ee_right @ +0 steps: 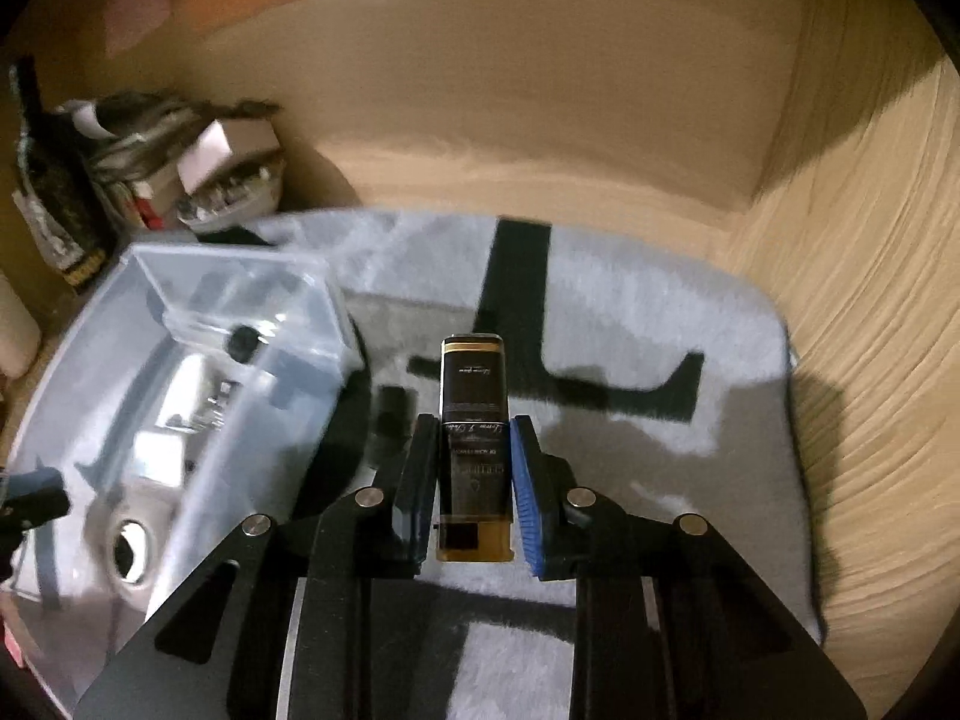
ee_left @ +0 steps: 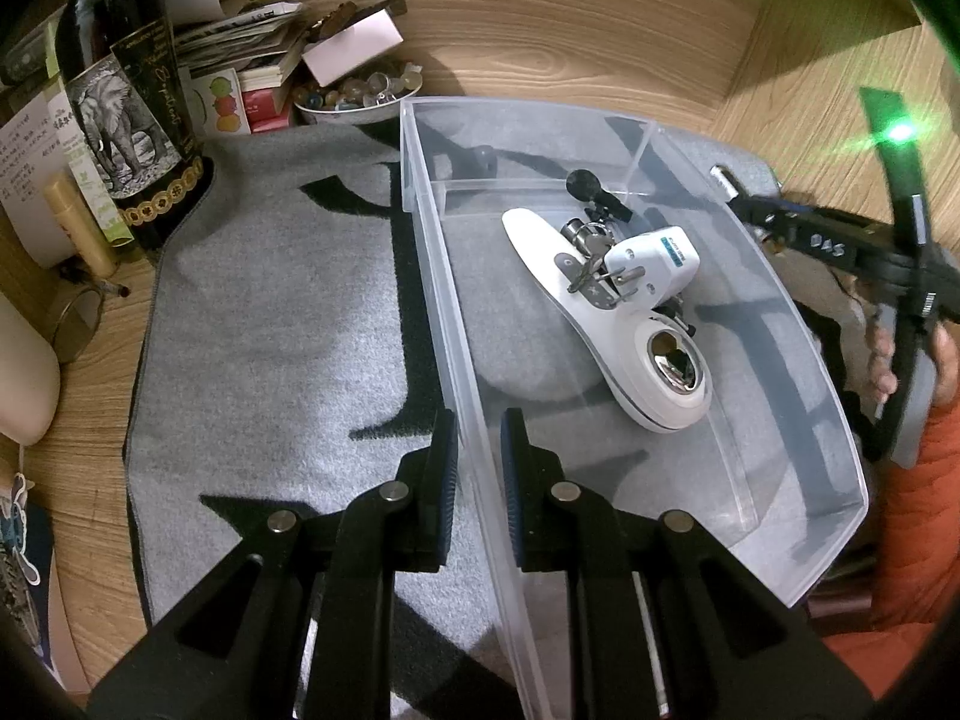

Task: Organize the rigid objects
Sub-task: 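Carry the black-and-gold cylinder into the clear box and release it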

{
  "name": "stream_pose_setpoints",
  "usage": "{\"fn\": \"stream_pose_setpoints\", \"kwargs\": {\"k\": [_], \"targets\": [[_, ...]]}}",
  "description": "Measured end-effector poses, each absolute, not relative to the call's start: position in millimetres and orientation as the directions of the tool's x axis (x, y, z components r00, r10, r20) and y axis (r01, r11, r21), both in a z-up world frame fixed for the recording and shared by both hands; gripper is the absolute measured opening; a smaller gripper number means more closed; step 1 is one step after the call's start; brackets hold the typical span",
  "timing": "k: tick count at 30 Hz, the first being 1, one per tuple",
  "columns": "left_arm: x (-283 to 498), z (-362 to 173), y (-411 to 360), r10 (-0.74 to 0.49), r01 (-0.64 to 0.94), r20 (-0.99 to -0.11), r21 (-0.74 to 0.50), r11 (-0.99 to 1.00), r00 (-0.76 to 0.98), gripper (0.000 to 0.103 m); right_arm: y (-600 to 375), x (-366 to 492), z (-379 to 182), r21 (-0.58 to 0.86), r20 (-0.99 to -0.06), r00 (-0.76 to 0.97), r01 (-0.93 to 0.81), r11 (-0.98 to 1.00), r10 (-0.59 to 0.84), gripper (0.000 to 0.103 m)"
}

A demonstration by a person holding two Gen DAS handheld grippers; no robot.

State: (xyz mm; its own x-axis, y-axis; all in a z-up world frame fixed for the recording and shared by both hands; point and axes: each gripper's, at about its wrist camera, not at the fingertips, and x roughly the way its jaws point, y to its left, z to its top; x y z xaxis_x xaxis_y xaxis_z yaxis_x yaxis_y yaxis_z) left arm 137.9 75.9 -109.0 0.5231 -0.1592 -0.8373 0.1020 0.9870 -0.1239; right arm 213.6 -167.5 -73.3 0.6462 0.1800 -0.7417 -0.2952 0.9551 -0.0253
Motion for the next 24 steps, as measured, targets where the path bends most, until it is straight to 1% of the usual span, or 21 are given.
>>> {"fn": "stream_pose_setpoints", "kwargs": {"k": [12, 19, 24], "targets": [[138, -108, 78, -0.163, 0.094, -0.835, -0.133, 0.987, 0.525, 0.014, -136, 192, -31, -0.037, -0.631, 0.726, -0.378, 0.925, 0.272, 0.022], [138, -108, 78, -0.163, 0.094, -0.835, -0.133, 0.987, 0.525, 0.014, -113, 180, -25, -0.031, -0.615, 0.713, -0.448, 0.893, 0.337, 0.022], [138, -108, 78, -0.163, 0.095, -0.835, -0.133, 0.987, 0.525, 0.014, -89, 180, -35, -0.036, -0.64, 0.675, -0.505, 0.862, 0.369, 0.022]]}}
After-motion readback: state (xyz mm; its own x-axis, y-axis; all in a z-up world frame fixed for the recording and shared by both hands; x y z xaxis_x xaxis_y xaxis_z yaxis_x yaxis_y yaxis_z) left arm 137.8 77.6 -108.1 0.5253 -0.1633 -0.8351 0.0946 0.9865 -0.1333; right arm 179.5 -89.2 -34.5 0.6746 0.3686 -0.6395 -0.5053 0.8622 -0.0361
